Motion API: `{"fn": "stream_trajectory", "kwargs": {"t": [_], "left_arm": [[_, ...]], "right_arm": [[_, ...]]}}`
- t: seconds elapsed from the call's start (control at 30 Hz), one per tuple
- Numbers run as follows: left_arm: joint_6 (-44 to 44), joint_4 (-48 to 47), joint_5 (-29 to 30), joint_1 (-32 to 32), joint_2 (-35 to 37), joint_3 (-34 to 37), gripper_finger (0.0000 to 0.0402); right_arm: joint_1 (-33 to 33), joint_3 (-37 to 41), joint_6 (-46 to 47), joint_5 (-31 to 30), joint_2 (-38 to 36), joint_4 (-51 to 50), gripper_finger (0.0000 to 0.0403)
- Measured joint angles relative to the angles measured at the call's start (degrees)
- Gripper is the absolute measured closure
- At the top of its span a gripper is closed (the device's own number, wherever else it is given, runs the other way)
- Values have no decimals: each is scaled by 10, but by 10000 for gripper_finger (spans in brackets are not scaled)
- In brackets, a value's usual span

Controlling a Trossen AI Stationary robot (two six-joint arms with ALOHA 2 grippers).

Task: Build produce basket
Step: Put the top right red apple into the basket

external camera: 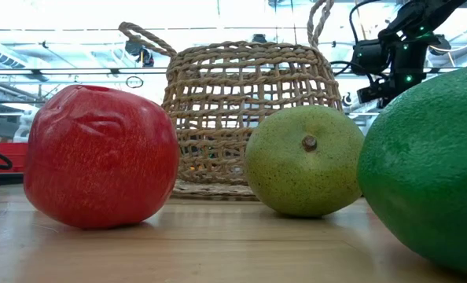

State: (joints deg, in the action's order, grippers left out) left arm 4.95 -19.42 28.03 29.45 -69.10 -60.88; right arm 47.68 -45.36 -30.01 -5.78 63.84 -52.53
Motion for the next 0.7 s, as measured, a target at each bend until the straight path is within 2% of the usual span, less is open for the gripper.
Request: {"fn": "stream_trajectory", "kwargs": {"t": [0.33,0.47,0.7], "left_arm": [[0,0,0,0,0,0,382],[-1,0,0,0,0,0,382],[-2,0,0,0,0,0,382]], "right_arm": [[0,0,0,0,19,13,256],[0,0,0,0,20,11,288],[-8,0,-4,-2,20,9,373]]}}
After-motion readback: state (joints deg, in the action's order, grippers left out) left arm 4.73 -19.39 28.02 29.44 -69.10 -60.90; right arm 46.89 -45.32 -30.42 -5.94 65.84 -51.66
